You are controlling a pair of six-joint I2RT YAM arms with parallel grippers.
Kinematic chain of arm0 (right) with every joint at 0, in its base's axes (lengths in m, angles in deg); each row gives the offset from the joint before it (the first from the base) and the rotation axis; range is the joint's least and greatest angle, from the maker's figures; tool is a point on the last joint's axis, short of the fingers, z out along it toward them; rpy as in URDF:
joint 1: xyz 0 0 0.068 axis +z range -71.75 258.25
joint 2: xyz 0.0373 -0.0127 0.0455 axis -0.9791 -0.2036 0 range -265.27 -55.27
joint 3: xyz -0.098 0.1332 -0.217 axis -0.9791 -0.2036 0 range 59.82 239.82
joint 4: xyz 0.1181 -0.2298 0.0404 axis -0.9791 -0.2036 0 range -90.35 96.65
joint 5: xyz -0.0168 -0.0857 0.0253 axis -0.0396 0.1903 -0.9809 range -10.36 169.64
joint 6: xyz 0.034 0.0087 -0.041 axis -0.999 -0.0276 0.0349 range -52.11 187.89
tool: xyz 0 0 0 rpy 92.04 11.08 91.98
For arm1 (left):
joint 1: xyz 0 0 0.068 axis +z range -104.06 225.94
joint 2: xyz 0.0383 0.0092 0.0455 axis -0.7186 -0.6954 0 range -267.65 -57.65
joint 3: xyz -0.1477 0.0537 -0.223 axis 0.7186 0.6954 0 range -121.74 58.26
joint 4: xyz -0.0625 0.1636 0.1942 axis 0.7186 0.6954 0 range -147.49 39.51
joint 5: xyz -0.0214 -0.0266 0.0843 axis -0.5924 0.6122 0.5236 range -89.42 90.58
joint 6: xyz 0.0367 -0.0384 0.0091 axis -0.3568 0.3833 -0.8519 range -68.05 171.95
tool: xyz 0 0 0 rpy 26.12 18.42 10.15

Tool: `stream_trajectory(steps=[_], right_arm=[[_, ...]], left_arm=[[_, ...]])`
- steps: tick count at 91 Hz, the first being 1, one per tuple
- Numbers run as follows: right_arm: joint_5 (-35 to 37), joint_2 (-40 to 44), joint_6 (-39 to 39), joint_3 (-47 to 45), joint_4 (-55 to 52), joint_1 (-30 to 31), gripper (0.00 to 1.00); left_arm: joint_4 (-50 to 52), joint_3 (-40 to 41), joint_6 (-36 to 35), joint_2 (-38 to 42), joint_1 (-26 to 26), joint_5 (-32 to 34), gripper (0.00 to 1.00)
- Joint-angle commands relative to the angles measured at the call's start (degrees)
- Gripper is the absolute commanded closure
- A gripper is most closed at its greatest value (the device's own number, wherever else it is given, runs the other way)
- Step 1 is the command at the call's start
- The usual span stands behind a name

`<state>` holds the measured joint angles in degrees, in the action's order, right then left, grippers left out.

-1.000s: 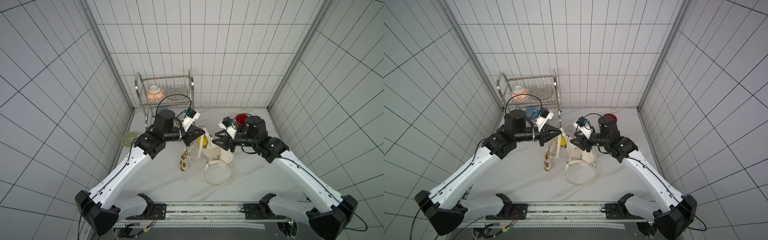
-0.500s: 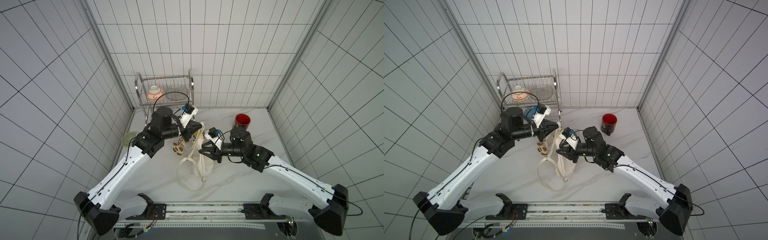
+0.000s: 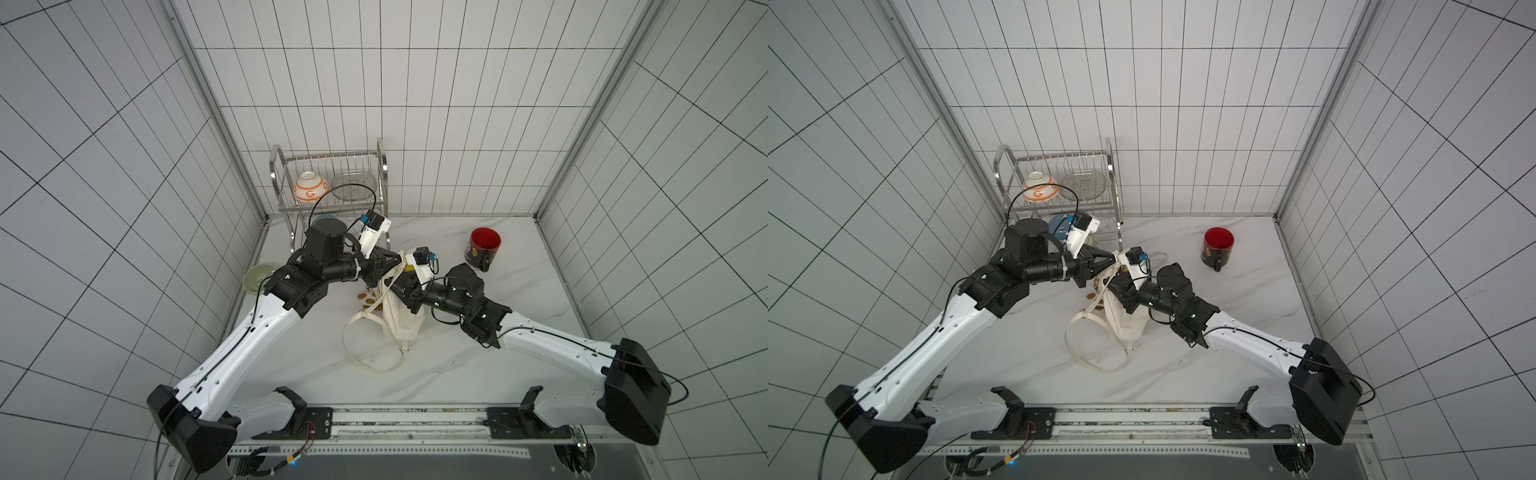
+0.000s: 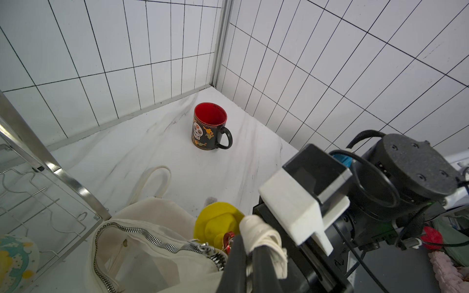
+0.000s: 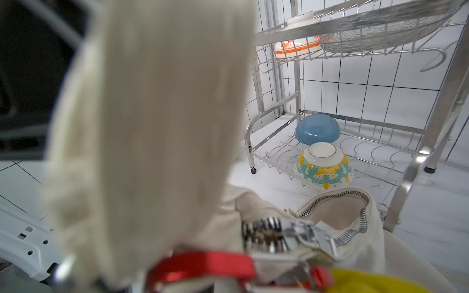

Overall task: Remove the decoration from the bag
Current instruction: Pick up the bag from the center of the board, then remove the decoration item from the bag.

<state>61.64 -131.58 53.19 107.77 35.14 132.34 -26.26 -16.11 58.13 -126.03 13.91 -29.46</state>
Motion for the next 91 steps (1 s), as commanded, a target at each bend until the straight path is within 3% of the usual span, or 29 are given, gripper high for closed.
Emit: stream_trajectory(steps=[1, 33, 46, 71, 91], right_arm=[[-2.52, 3.31, 0.5, -0.35, 2.61, 0.18, 0.77], [-2.46, 19.96, 16.24, -2.39, -26.94, 0.21, 0.73], [3.84, 23.7, 21.57, -1.15, -33.77, 0.13, 0.72], [8.16, 20.18, 20.41, 2.11, -30.06, -0.03, 0.66], [5.45, 16.64, 16.37, 2.68, -22.09, 0.64, 0.62]], left_arm=[[-0.34, 2.45, -2.39, 4.05, 0.47, -1.11, 1.0], [-4.96, 3.12, -6.3, 2.71, 4.73, -8.4, 1.0], [-5.79, 2.43, -6.51, 2.07, 5.22, -10.86, 1.0], [-6.36, 2.25, -5.26, 1.54, 5.36, -10.52, 1.0], [-7.72, 2.74, -4.38, 1.41, 5.31, -10.68, 1.0]])
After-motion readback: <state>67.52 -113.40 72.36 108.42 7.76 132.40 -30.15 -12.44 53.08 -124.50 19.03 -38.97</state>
